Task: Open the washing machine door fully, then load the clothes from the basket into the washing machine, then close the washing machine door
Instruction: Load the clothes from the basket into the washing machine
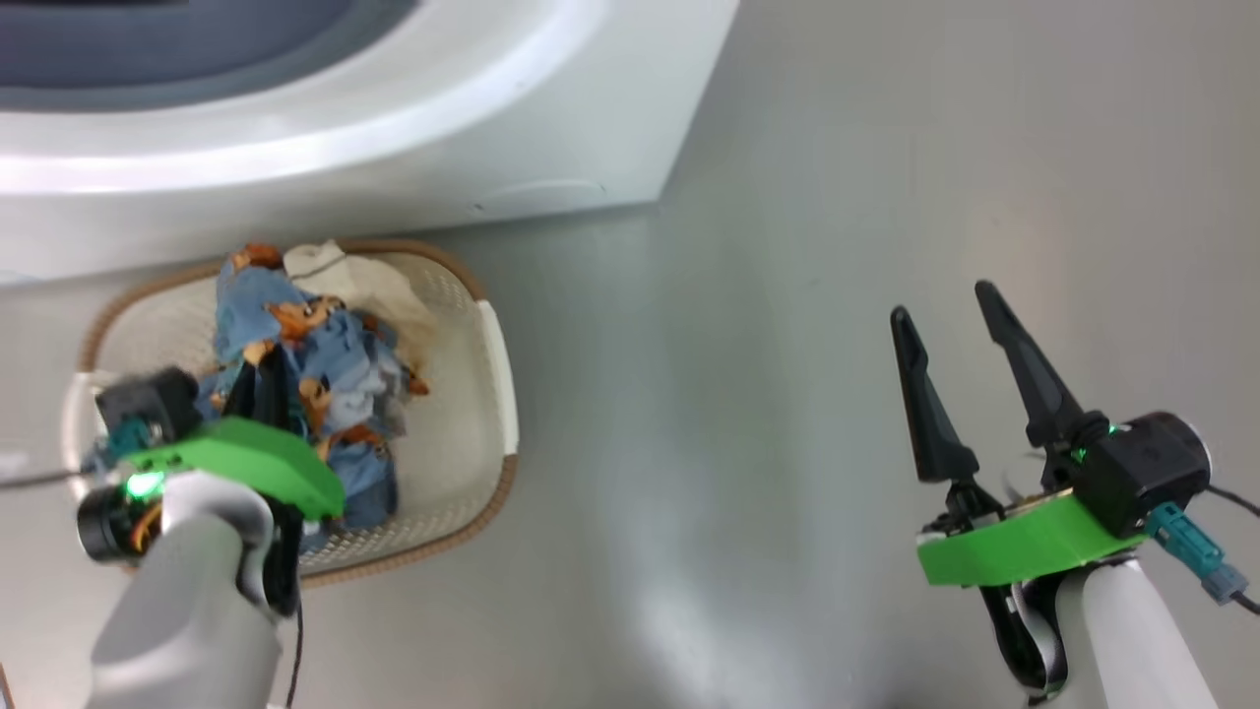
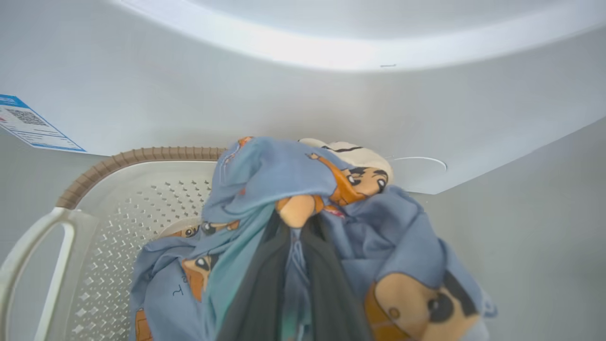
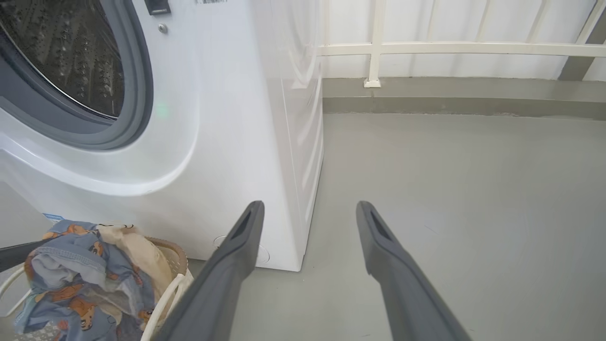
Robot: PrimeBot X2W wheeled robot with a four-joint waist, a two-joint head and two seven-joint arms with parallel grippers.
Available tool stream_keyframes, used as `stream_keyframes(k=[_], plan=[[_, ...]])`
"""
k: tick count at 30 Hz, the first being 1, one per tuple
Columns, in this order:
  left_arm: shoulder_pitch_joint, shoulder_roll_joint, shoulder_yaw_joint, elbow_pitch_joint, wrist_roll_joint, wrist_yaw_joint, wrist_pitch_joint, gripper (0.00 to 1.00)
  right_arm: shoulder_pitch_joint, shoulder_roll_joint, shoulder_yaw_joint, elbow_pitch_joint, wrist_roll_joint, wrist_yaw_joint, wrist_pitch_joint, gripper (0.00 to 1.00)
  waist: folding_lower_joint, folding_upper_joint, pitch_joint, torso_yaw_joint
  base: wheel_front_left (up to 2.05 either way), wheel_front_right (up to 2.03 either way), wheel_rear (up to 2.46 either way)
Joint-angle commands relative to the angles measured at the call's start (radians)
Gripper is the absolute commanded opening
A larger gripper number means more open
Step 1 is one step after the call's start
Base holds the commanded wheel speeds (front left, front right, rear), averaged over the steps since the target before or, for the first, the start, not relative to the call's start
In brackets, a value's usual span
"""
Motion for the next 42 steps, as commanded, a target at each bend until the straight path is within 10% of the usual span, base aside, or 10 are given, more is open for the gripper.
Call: stream_keyframes(k=[1, 16, 42], plan=[[0.057, 0.039, 0.044, -0.059, 0.027, 0.017, -0.009, 0.0, 0.038, 0.0, 0.017, -0.013, -0.011, 0.006, -0.005, 1.0, 0.0, -0.0001, -0.099, 0.069, 0.0, 0.0, 0.0], [0.407, 0.028, 0.182, -0.523, 0.209, 0.097, -0.009, 0.0, 0.174, 0.0, -0.022, 0.008, -0.021, 0.006, 0.032, 1.0, 0.0, -0.0001, -0.354, 0.154, 0.0, 0.0, 0.0], [0.79, 0.11, 0.151, -1.029, 0.284, 0.216, 0.119, 0.0, 0.35, 0.0, -0.017, -0.086, -0.003, 0.006, 0.102, 1.0, 0.0, -0.0001, -0.571, 0.143, 0.0, 0.0, 0.0]])
